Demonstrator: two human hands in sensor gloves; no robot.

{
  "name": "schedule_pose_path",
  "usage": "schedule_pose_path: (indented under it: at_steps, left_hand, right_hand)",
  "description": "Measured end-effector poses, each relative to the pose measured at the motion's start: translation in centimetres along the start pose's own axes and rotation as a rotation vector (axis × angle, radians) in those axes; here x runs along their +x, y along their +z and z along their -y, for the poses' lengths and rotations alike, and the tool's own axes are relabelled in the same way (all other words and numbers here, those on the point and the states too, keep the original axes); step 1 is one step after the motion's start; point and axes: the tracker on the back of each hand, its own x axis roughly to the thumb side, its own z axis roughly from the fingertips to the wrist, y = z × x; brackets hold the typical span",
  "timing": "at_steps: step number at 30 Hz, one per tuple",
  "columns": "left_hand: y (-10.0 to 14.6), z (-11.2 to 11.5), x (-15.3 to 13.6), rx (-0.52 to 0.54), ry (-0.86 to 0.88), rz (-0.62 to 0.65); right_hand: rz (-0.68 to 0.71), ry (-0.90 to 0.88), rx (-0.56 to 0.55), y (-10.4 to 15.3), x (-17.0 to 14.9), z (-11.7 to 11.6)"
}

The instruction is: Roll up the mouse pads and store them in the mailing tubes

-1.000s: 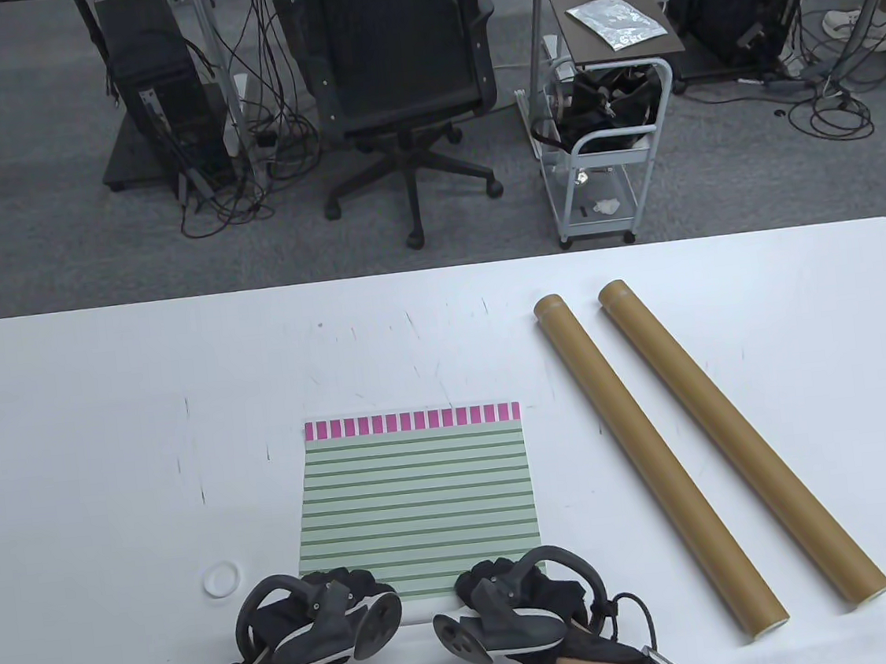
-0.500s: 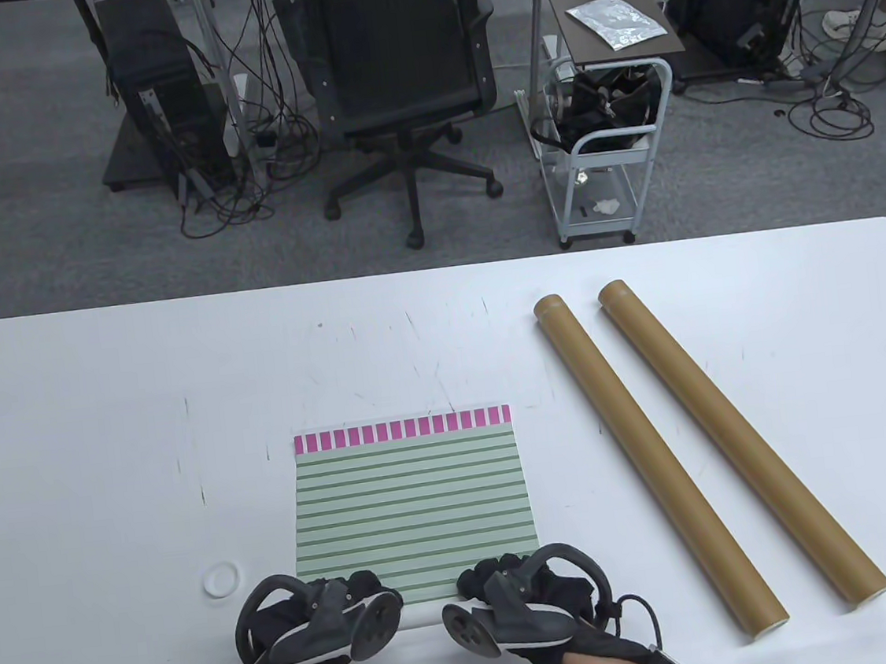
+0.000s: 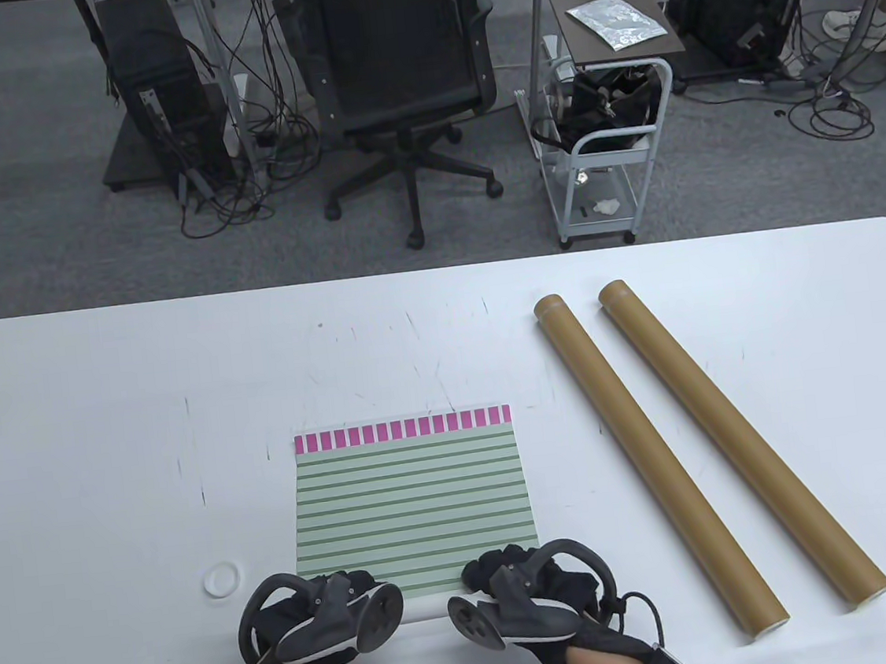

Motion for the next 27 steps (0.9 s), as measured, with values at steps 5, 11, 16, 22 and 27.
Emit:
schedule_pose_path:
  at_steps: [5,11,16,22,27]
  left_hand:
    - [-0.1,-0.2,-0.5,-0.057,0.064,0.031]
    - [0.7,-0.6,-0.3,0.037,0.054,0.053]
    - [1.3,0.0,-0.3,0.067,0.036,0.067]
    - [0.6,-0.2,-0.5,0.064,0.004,0.056]
    - [0.1,-0.1,-0.7,0.029,0.027,0.036]
  right_hand:
    - [0.034,-0.047,0.046,0.4,0.4,0.4]
    - [0.01,-0.015,0.083,-0.1,0.8,0.8]
    - [-0.077,-0.054,0.102,-0.1,0.8,0.7]
    - [-0.075,-0.088,0.039,0.5,0.1,0.8]
    - [-0.054,-0.055,0.013,0.7,0.4,0.8]
